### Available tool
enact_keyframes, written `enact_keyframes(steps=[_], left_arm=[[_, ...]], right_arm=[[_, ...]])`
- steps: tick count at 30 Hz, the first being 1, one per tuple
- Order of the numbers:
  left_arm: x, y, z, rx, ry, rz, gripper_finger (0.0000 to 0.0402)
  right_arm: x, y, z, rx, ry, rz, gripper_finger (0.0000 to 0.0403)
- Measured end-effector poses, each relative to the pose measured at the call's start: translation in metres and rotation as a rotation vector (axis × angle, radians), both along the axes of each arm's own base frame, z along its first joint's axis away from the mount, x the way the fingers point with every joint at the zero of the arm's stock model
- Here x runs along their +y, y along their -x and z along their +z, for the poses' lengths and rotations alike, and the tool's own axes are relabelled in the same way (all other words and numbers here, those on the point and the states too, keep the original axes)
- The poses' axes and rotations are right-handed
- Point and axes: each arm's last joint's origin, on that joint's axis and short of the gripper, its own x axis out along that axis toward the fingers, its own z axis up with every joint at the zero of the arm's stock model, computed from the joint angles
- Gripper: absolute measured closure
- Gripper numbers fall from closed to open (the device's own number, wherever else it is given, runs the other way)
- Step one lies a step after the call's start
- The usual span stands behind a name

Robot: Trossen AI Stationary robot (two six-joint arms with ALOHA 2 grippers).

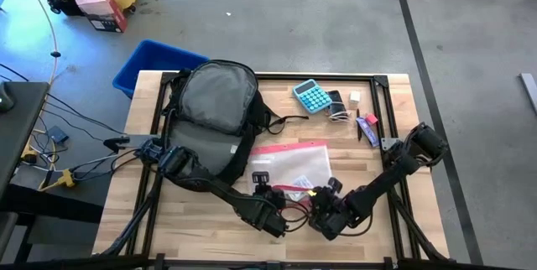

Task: Unpack backpack
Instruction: Remove the white game card in the pink zip bag

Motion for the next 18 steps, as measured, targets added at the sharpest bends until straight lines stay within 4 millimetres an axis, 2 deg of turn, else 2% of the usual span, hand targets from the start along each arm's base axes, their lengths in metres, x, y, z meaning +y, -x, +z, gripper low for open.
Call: enact_keyframes(steps=[6, 13, 18], left_arm=[[-0.008, 0.004, 0.005, -0.024, -0.038, -0.030, 0.0400], [-0.014, 0.009, 0.019, -0.082, -0.068, -0.040, 0.0401], [-0.013, 0.014, 0.021, -0.083, -0.163, -0.040, 0.0401]], right_arm=[[-0.015, -0.010, 0.000, -0.037, 0.059, -0.055, 0.0255], [-0.039, -0.012, -0.008, -0.059, 0.176, -0.135, 0.0256], [-0.041, -0.014, -0.007, -0.073, 0.197, -0.141, 0.0257]])
